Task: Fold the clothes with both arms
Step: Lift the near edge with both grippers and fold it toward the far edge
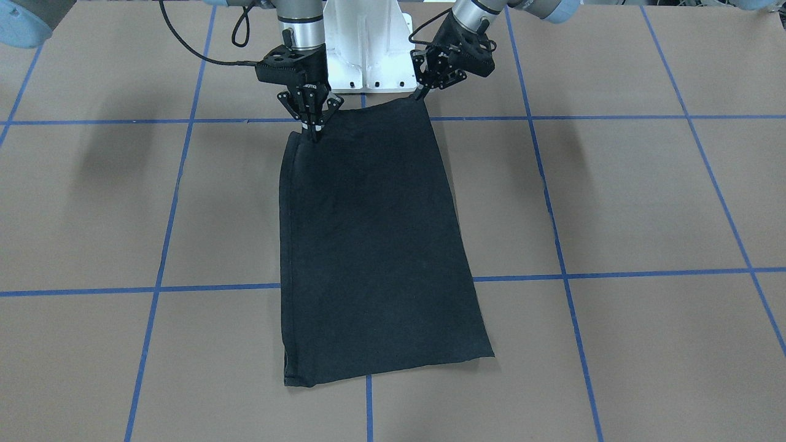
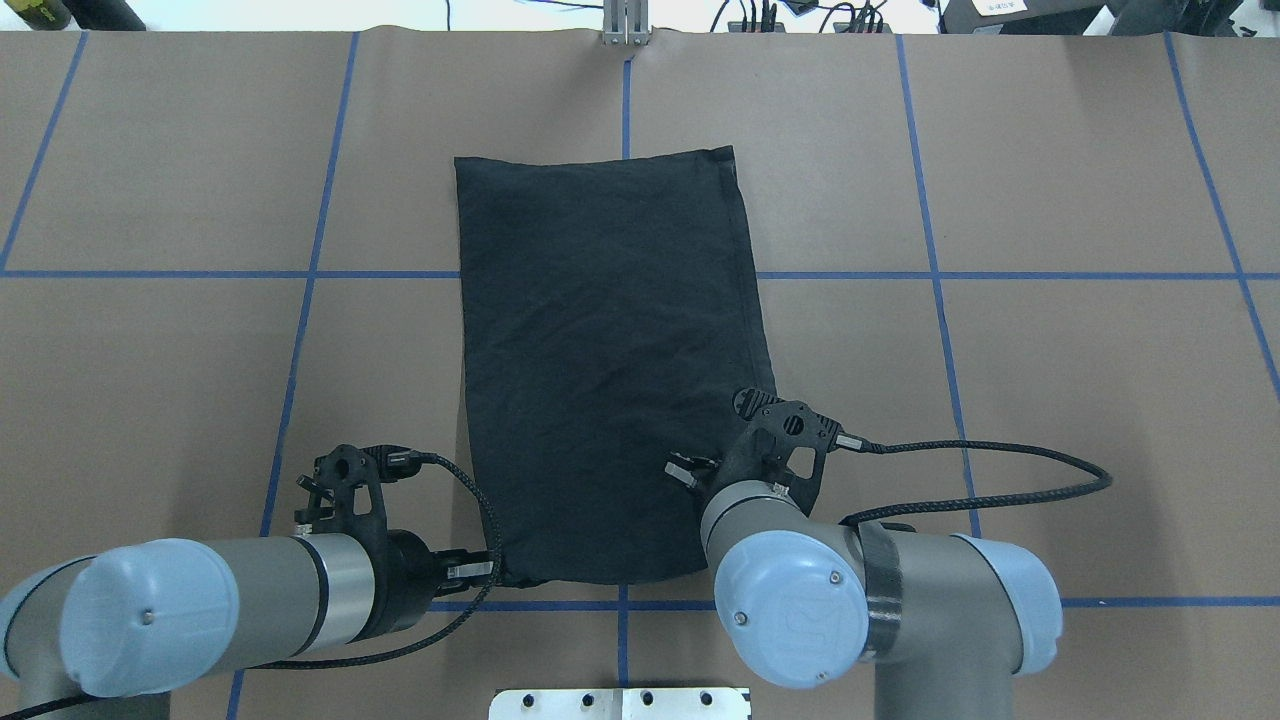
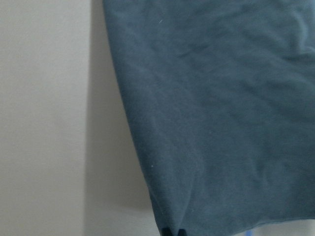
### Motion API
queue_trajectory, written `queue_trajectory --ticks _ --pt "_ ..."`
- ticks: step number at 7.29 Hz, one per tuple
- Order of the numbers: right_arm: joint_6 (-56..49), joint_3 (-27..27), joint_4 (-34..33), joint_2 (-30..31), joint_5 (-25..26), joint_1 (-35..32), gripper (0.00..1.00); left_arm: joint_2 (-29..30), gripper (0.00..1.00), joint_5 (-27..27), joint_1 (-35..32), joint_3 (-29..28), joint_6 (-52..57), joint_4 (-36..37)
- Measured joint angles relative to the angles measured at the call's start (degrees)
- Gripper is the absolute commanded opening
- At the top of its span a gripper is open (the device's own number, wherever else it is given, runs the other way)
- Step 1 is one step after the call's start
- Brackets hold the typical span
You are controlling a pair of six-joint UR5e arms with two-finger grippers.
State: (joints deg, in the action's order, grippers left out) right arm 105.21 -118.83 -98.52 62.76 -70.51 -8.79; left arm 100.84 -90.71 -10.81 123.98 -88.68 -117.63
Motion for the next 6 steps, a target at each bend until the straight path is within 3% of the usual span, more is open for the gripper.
queue_trajectory --ticks 2,3,6 --pt "0.53 -8.84 -8.45 -0.38 0.2 3.76 0.0 -0.37 0.0 -2.2 -0.34 7.64 0.02 5.78" --pt "0.35 -10.56 -10.62 -1.51 0.15 3.59 0.0 0.43 0.0 -3.87 -1.74 9.17 0.68 8.28" --pt "-4.24 -7.33 -11.19 -5.73 -1.79 -4.42 0.0 6.95 0.0 -7.43 -11.32 3.64 8.46 11.71"
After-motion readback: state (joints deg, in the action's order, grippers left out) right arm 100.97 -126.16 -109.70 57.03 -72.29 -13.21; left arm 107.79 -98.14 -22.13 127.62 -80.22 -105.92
